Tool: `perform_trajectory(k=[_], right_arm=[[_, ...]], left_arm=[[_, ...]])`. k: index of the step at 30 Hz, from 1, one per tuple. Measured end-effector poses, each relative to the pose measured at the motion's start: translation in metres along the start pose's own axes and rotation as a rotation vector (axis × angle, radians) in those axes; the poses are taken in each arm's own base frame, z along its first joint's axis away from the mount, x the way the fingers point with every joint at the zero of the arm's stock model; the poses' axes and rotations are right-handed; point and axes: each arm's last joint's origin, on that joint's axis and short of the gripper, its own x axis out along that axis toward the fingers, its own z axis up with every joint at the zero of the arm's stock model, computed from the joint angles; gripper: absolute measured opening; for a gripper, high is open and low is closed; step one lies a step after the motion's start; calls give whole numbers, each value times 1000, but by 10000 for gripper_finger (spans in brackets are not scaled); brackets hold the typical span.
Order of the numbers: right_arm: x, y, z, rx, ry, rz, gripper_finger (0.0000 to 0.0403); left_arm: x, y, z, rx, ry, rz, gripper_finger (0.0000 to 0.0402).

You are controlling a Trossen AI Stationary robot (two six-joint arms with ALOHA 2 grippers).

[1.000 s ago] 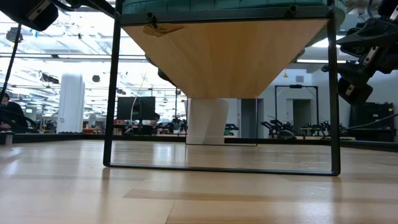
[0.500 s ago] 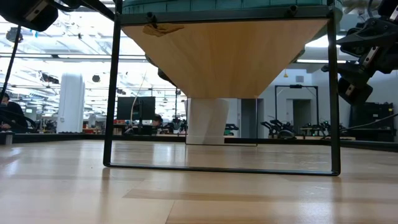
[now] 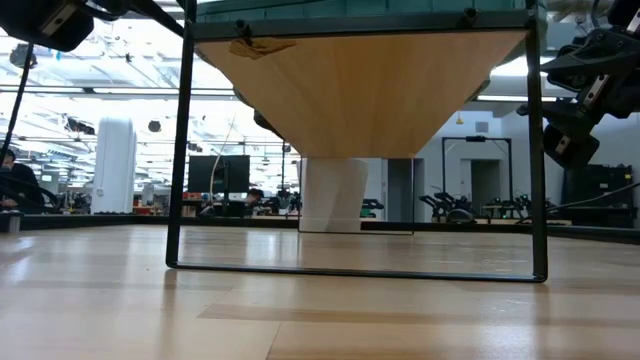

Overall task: Pick and place slides into the shelf
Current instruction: Put the green slipper on the shelf

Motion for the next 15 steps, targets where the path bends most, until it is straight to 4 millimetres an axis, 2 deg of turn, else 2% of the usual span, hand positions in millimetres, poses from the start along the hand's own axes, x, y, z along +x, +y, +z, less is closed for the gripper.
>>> perform_trajectory(k=[9, 15], right_arm=[[0, 0, 0, 0, 0, 0, 178], [0, 0, 0, 0, 0, 0, 178]], left_arm=[[0, 2, 1, 30, -8, 22, 40], [2, 2, 4, 44, -17, 30, 113]])
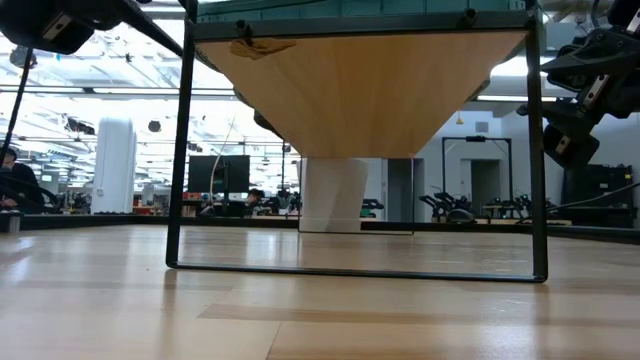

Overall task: Pick and place slides into the shelf
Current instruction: Put the green slipper on the shelf, then return to Home Position

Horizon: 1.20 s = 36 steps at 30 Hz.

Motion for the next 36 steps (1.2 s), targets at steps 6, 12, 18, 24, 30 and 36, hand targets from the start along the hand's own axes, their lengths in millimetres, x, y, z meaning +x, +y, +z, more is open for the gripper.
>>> perform_trajectory(k=[6, 12, 18, 24, 30, 36], right_arm=[[0, 0, 0, 0, 0, 0, 178], [0, 0, 0, 0, 0, 0, 178], [0, 0, 0, 0, 0, 0, 178], [0, 0, 0, 0, 0, 0, 178], [0, 0, 0, 0, 0, 0, 178], [0, 0, 0, 0, 0, -1, 178]], left_arm=[[1, -1, 2, 12, -6, 2, 193], [1, -2, 2, 32, -3, -5, 212], [-11, -5, 11, 66, 5, -41, 187], [-53, -13, 46, 231, -64, -184, 173], [-103, -10, 89, 545, -163, -310, 172], [-136, 21, 129, 753, -144, -293, 171]])
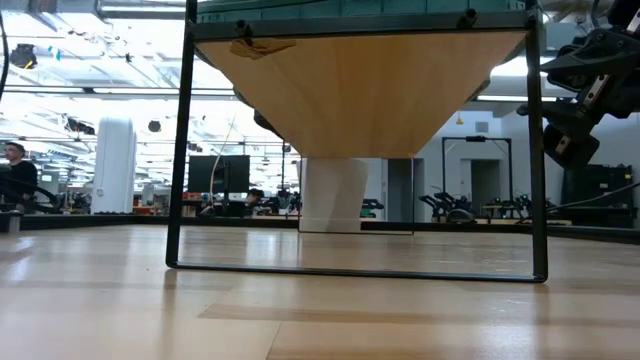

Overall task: Pick and place slides into the shelf
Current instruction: Return to Home Position

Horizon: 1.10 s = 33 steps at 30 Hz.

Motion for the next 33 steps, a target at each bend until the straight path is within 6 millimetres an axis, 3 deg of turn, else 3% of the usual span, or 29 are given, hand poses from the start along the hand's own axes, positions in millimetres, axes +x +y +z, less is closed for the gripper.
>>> perform_trajectory(k=[5, 11, 14, 20, 26, 33], right_arm=[[0, 0, 0, 0, 0, 0, 178], [0, 0, 0, 0, 0, 0, 178], [0, 0, 0, 0, 0, 0, 178], [0, 0, 0, -40, -2, -1, 178], [0, 3, 2, -2, -17, 35, 178], [-4, 21, 7, -382, -6, 371, 178]], left_arm=[[-12, 13, 4, 252, 4, -7, 171], [-5, 17, -6, 598, 1, 38, 171], [-3, 25, -12, 586, -63, 34, 171], [-8, 44, -32, 544, -195, -379, 171], [0, 75, -68, 495, -308, -543, 171], [15, 97, -104, 432, -376, -609, 171]])
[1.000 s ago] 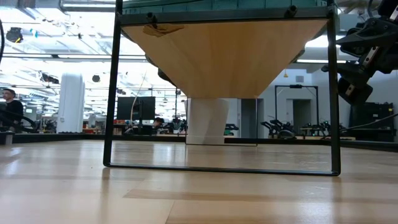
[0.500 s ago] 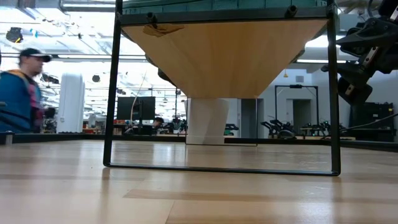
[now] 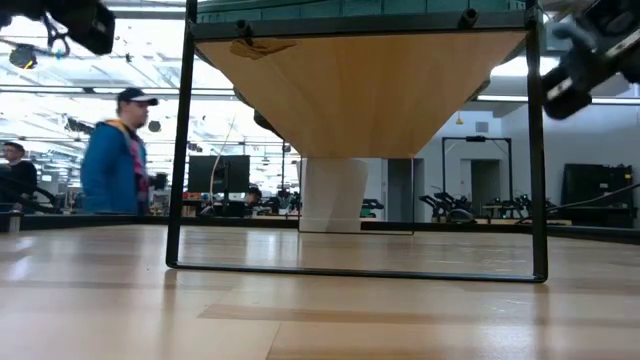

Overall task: Pick and place slides into the shelf
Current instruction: Return to Home Position

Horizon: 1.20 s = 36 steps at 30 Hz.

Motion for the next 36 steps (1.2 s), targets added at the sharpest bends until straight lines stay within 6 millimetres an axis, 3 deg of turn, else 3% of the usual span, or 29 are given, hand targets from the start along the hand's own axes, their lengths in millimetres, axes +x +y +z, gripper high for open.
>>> perform_trajectory(k=[11, 22, 36], right_arm=[[-1, 2, -12, -195, 157, 176, 178], [-2, 1, -15, -292, 194, 236, 178], [-2, 0, -15, -259, 196, 222, 178]], left_arm=[[2, 2, -58, -17, -33, -33, 171], [2, 2, -63, 3, 11, -28, 171], [2, 2, -65, 27, 30, -22, 171]])
